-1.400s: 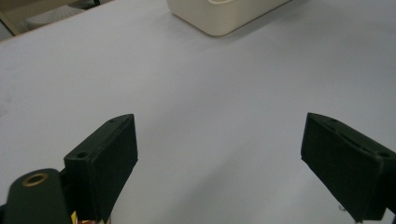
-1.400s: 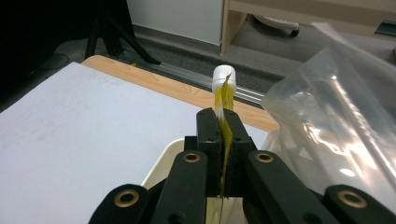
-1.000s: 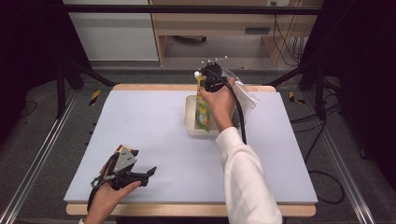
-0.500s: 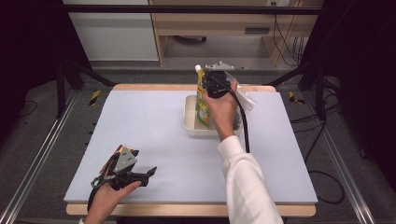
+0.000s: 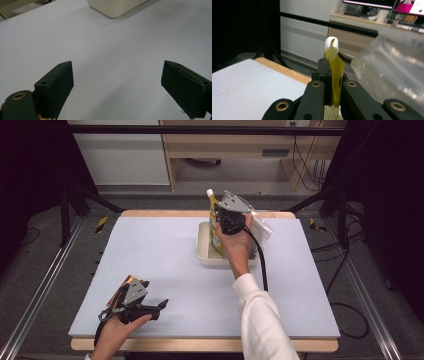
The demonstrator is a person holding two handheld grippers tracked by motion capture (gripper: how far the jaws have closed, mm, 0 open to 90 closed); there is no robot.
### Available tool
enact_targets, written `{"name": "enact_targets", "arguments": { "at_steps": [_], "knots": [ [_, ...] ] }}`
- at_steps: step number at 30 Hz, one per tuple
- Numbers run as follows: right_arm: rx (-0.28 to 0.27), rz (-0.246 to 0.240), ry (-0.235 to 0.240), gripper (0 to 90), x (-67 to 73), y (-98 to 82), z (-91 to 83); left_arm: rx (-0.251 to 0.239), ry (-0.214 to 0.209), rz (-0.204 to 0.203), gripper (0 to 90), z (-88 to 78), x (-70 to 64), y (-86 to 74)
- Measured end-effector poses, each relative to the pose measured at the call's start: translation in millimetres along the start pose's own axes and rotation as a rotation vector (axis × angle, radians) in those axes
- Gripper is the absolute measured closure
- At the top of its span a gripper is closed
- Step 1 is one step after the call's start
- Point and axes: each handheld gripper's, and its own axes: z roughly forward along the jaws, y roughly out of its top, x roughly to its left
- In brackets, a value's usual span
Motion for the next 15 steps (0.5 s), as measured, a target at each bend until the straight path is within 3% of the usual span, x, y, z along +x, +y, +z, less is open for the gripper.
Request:
{"name": "enact_targets", "arguments": {
  "at_steps": [3,7,15],
  "knots": [
    [-0.027,-0.011,0.001,90.0,0.8,2.3,1.6,0.000,0.001,0.001,10.8,-0.6,0.2,0.2],
    [-0.033,-0.034,0.001,90.0,6.4,-8.2,3.7,-0.001,0.002,-0.001,10.8,-0.9,0.6,0.0],
    [-0.031,-0.002,0.014,90.0,10.7,-18.8,-0.4,0.001,0.000,0.002,10.7,-0.2,0.2,0.2]
  ]
}}
